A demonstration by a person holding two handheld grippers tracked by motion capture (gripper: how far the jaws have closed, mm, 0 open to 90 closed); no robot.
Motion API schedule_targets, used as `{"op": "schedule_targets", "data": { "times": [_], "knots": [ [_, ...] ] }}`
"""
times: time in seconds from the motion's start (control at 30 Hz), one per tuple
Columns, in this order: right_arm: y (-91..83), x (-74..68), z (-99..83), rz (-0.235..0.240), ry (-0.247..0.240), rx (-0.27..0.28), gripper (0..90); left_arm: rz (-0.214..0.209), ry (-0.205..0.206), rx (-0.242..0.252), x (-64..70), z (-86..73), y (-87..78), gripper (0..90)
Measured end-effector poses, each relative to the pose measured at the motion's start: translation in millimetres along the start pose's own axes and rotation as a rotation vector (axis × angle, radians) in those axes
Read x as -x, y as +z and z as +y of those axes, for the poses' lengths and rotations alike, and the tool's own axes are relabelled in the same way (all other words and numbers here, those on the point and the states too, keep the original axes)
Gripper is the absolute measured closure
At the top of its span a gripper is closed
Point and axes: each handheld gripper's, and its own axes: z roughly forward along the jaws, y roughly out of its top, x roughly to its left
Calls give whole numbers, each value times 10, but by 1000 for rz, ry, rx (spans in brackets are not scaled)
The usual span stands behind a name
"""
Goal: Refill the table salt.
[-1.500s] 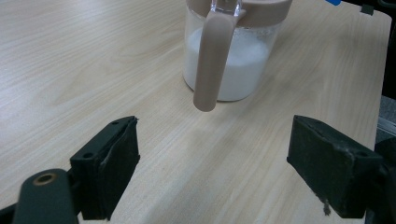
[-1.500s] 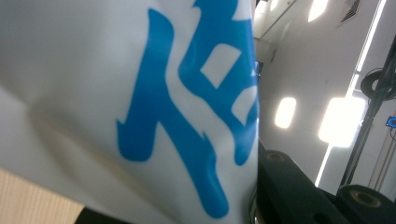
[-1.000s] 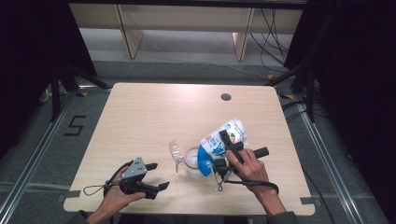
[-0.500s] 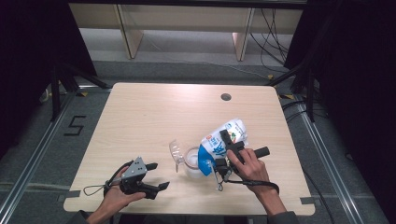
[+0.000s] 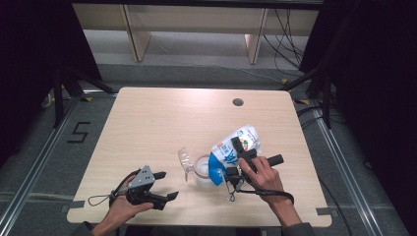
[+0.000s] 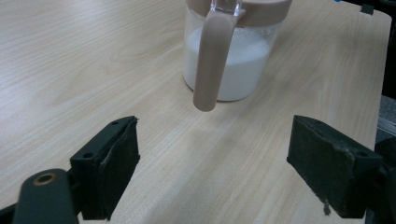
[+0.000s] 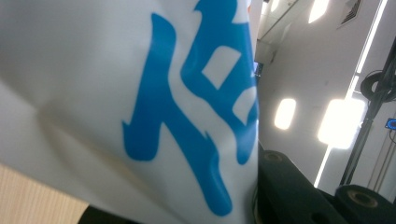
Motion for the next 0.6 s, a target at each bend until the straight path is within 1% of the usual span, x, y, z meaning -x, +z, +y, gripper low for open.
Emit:
{"op": "schedule_targets", "data": {
  "times": [0.07,0.1,0.13,0.2,0.23,0.27,0.3,0.37,0.4,0.43,0.5,0.53,0.57,0.6],
  "knots": [
    [0,3,3,3,-6,-2,844,0,2,0,-1,1,-1,159],
    [-14,-14,15,18,31,-23,845,0,1,0,0,0,-1,158],
    [-22,-12,18,26,31,-37,845,0,1,0,-1,0,-1,159],
    [-21,-15,19,27,32,-35,846,0,2,0,-1,1,0,158],
    [-22,-11,21,31,27,-37,846,0,0,0,0,0,0,158],
    [-16,-15,20,22,26,-30,846,0,0,-1,0,0,0,158],
    [8,-1,7,-2,-15,5,847,0,0,0,0,0,0,159],
    [6,1,7,3,-22,0,847,0,0,0,0,0,0,159],
    [-2,-7,13,9,-6,-9,847,0,1,0,0,0,-1,159],
    [6,-17,13,-10,1,1,848,0,1,0,0,0,-1,158],
    [6,-15,13,-9,0,1,848,1,2,0,-1,0,-1,159],
    [-4,-6,18,13,-5,-16,849,0,2,0,-1,1,-1,159],
    [-10,-6,20,19,-4,-25,849,0,0,0,0,0,-1,158],
    [-5,0,24,20,-13,-19,849,0,2,0,0,0,-1,159]
  ]
}}
